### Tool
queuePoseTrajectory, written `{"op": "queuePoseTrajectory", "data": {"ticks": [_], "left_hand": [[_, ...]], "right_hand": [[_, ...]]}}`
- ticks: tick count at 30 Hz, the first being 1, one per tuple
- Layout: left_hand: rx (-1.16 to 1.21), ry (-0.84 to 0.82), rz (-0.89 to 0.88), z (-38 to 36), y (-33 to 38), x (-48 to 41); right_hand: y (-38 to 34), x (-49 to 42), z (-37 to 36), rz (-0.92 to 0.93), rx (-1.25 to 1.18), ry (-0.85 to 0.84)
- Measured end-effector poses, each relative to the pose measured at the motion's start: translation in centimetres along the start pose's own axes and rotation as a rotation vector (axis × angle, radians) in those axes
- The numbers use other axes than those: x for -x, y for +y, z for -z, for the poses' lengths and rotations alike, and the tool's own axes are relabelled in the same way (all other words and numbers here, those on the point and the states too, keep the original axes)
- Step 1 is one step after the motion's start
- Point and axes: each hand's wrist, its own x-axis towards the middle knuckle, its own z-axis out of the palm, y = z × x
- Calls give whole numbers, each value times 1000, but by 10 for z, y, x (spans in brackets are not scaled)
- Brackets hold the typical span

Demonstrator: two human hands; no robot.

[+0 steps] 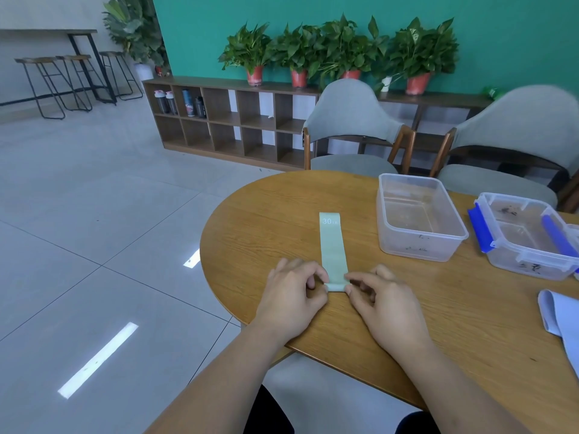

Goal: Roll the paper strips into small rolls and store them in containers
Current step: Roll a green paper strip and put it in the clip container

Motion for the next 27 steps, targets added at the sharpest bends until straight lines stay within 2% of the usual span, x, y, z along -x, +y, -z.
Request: {"op": "queuePoseTrajectory", "data": {"ticks": [27], "left_hand": [[-41,12,-2,-3,-2,0]], "right_hand": [[1,-2,0,-50,1,-39]]}}
